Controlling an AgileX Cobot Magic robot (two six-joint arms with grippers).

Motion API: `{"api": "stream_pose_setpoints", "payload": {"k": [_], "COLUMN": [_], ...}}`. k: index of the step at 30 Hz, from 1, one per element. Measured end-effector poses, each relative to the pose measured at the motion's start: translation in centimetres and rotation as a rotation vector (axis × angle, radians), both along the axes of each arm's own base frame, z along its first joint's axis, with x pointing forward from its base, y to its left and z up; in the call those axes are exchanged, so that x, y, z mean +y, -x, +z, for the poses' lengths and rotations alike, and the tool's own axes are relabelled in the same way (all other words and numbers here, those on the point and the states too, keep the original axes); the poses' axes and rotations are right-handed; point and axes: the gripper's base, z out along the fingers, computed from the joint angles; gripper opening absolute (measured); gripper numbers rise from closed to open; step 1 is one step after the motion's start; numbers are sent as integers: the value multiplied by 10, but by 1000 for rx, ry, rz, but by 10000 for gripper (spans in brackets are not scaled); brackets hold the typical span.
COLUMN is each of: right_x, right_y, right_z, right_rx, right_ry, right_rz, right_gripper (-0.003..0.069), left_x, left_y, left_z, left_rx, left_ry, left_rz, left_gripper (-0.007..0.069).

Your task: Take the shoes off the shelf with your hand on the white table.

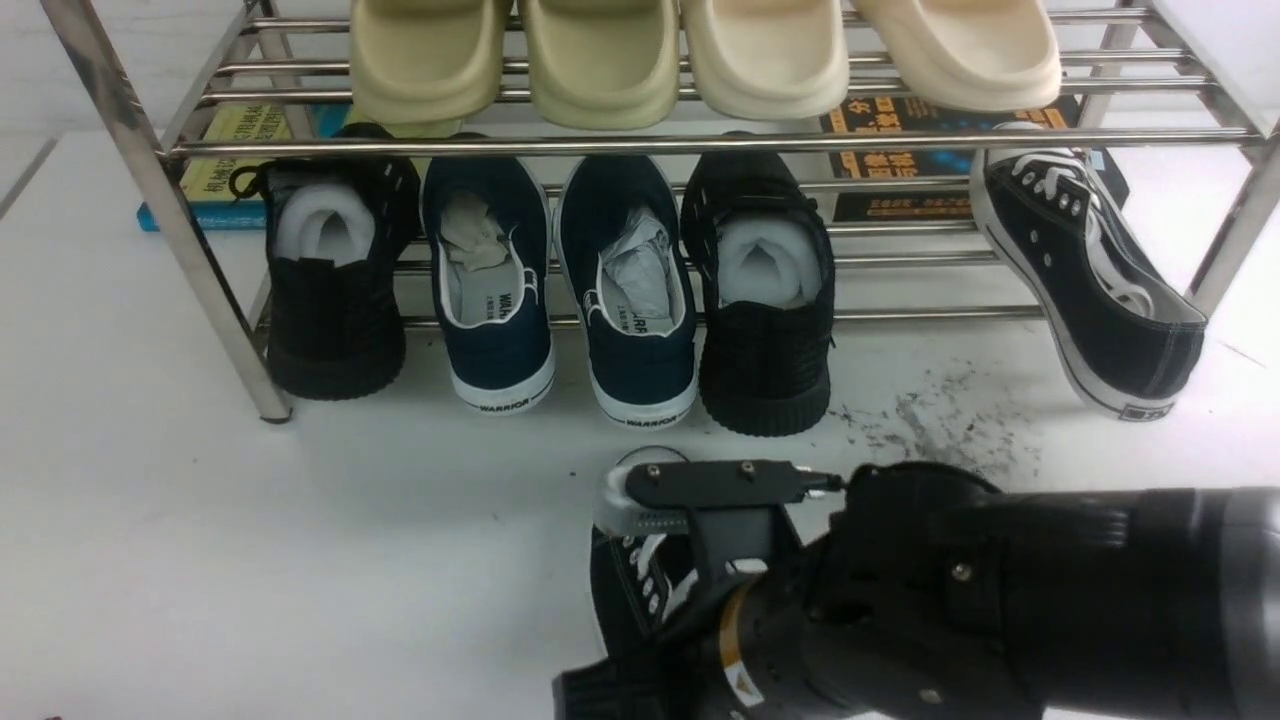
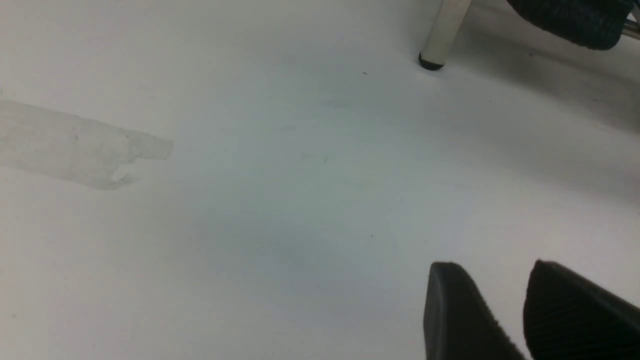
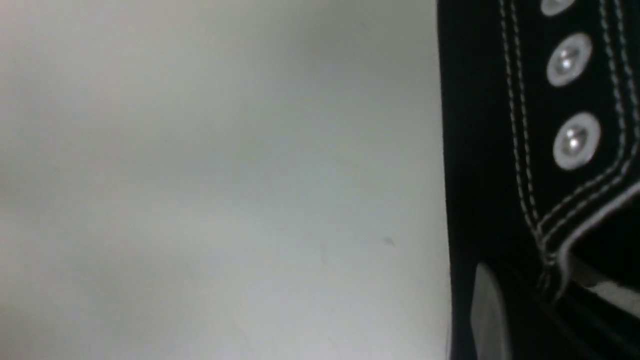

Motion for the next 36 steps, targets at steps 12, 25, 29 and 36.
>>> {"api": "stream_pose_setpoints", "payload": {"k": [12, 25, 29, 36], "right_x": [8, -21, -55, -135], "right_y": [-8, 5, 22, 42], "right_z": [-13, 57, 95, 134], "right_rx": [-31, -140, -181, -144], "right_ry": [-34, -84, -22, 190], "right_rz": [-19, 22, 77, 63], "right_gripper": [91, 517, 529, 285], "left_x": [0, 0, 0, 0], "left_y": [0, 0, 0, 0], "left_z": [0, 0, 0, 0], "left_rx": [0, 0, 0, 0], "left_ry": [0, 0, 0, 0], "left_rz": [0, 0, 0, 0], "left_gripper": [239, 239, 239, 239]}}
